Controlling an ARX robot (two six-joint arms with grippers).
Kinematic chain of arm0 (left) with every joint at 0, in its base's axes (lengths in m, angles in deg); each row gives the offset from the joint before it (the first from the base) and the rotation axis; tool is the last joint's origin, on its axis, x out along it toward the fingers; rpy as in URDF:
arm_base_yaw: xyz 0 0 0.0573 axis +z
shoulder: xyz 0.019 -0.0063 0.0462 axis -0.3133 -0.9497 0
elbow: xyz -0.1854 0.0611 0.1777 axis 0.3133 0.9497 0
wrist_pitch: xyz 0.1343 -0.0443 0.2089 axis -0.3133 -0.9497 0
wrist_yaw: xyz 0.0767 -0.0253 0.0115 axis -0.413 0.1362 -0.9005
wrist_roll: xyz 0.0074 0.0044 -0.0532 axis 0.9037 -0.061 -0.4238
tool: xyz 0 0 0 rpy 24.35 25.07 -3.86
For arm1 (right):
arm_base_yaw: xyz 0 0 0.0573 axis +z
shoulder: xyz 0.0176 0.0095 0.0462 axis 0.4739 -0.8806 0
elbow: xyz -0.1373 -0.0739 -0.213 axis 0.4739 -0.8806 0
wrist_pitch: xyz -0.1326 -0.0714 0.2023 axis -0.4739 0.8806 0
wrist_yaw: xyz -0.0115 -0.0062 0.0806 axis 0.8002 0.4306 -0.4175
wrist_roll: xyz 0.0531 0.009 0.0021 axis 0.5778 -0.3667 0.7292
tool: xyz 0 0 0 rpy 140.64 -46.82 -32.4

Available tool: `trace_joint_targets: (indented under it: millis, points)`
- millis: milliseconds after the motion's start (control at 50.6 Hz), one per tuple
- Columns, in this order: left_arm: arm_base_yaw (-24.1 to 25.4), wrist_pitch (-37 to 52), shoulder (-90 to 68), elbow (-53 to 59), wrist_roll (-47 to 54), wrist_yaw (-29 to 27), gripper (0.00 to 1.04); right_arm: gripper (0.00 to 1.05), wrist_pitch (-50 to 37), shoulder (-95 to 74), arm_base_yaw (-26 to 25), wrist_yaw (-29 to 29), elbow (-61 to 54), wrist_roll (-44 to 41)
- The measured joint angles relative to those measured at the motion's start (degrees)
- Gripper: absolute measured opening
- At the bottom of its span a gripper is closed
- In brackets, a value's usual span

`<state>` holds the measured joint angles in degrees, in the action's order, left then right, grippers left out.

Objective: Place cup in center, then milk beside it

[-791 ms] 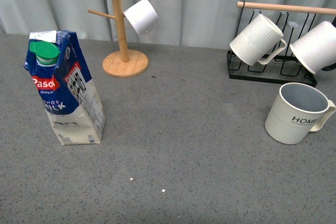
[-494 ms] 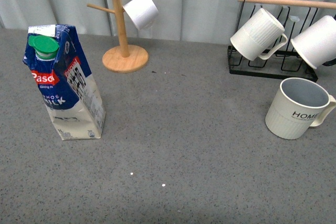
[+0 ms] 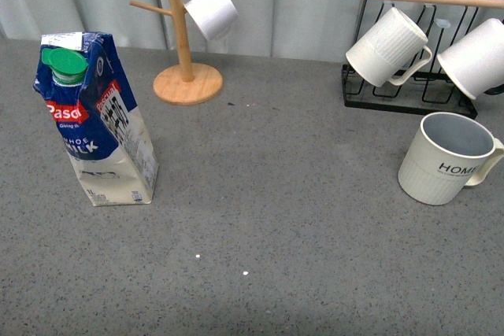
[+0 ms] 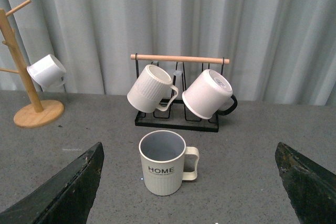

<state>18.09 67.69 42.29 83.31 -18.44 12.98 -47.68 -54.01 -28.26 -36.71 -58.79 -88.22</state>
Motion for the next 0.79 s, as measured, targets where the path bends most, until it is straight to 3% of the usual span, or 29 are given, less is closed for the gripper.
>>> trace_joint_targets:
  millis: [791]
  points:
    - [0.0,0.0,0.0,0.0,0.0,0.0,0.98,0.95,0.0,0.0,0.0,0.0,0.0,0.0]
